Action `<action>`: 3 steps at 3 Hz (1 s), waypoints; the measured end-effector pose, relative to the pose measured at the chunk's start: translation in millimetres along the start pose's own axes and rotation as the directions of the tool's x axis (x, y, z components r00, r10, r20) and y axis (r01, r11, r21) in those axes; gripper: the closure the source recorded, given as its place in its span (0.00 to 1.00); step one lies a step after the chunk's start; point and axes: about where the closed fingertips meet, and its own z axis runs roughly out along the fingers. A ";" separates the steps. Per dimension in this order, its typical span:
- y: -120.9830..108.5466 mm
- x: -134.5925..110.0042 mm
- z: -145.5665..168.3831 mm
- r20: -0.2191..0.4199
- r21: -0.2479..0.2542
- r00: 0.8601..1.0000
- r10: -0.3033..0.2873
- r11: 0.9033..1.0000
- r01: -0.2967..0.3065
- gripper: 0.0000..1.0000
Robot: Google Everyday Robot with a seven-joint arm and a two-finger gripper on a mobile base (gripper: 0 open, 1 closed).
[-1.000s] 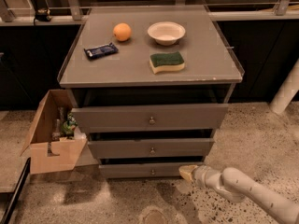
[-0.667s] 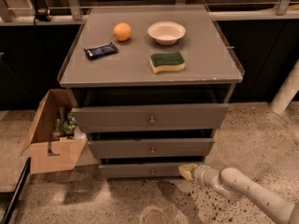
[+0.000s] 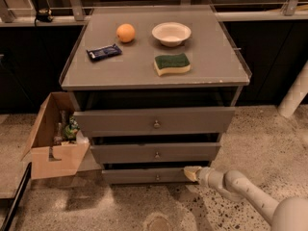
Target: Open bottom drawer
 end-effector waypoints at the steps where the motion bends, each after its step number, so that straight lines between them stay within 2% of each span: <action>1: -16.6 4.2 46.5 -0.006 0.035 1.000 0.019 0.999 -0.019 1.00; 3: -12.2 1.1 60.7 -0.037 0.034 0.999 0.017 0.999 -0.015 1.00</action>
Offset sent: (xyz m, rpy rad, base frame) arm 0.0165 0.0026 -0.0116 -0.0082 -0.0075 -0.0444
